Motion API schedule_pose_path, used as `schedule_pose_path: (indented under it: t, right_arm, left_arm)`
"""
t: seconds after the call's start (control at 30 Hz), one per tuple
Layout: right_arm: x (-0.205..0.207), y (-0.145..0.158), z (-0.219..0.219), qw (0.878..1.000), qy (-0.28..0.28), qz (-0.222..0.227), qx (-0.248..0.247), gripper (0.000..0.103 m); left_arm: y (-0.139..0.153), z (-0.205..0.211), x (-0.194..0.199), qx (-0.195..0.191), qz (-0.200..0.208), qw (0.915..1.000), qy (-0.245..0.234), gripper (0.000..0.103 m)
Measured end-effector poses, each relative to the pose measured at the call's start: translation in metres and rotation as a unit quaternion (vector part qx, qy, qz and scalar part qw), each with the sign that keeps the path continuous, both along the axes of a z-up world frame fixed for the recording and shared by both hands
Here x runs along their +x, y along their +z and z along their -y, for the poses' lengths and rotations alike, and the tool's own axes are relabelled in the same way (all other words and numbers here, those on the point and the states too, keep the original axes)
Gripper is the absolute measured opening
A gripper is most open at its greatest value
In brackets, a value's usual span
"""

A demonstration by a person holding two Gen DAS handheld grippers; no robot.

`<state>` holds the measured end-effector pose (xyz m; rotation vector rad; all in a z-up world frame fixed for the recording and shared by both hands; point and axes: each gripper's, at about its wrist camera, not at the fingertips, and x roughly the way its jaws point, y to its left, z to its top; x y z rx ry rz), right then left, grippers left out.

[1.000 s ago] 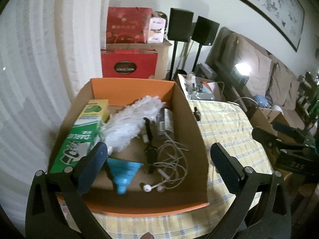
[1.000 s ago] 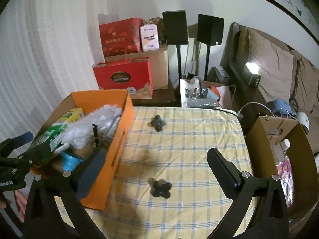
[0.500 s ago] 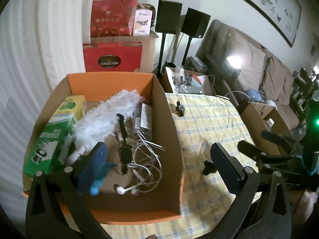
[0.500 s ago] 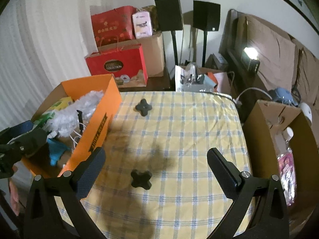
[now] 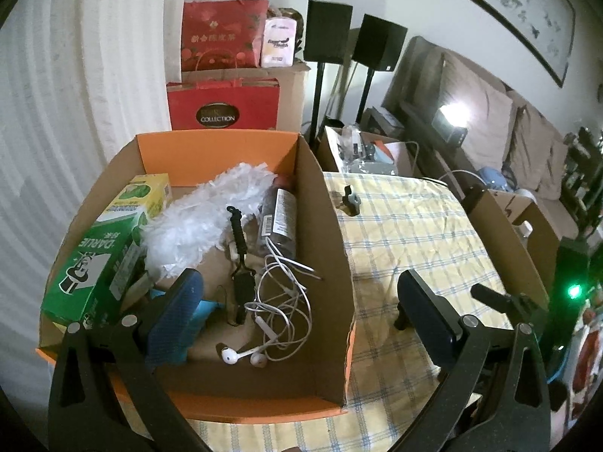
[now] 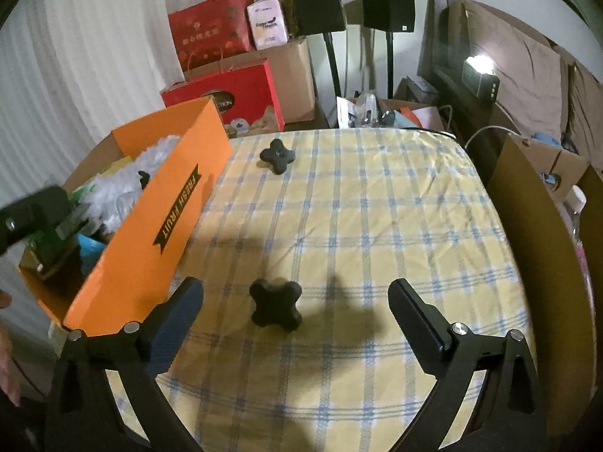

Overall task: Organize objects
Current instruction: 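Withdraw both tools from the orange box toward the black knobs, then close the right tool on the nearer black four-lobed knob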

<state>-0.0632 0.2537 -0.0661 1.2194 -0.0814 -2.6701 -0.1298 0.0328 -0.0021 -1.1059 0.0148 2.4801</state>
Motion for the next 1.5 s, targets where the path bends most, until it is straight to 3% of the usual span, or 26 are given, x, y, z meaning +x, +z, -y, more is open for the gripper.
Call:
schedule_pose_path:
  t: [0.4,0.6,0.67,0.73,1.1,1.33,1.5]
  right_arm:
    - [-0.005,-0.034,0.016,0.999,0.010,0.016,0.027,0.084]
    - [-0.010,-0.041,0.020,0.999,0.010,0.017,0.028,0.059]
    - [-0.012,-0.043,0.019,0.999,0.010,0.019,0.027,0.043]
    - [-0.014,-0.042,0.018,0.999,0.014,0.019,0.022,0.035]
    - [-0.010,-0.023,-0.003,1.000,0.004,0.013,0.008,0.035]
    - [-0.004,-0.007,-0.026,1.000,-0.008,0.011,-0.001,0.035]
    - [-0.002,0.002,-0.042,1.000,-0.018,0.008,-0.010,0.035]
  left_arm:
    - [-0.003,-0.002,-0.005,0.004,0.008,1.0000,0.003,0.103]
    - [-0.006,-0.006,-0.006,0.002,0.012,0.9999,0.000,0.103]
    - [-0.007,-0.008,-0.007,0.001,0.014,0.9999,-0.002,0.103]
    - [-0.007,-0.010,-0.008,0.002,0.016,0.9999,-0.004,0.103]
    - [0.006,-0.044,-0.032,0.010,0.042,0.9986,-0.032,0.103]
    - [0.008,-0.083,-0.060,-0.018,0.054,0.9963,-0.065,0.103]
    - [0.003,-0.117,-0.076,-0.070,0.045,0.9929,-0.085,0.097]
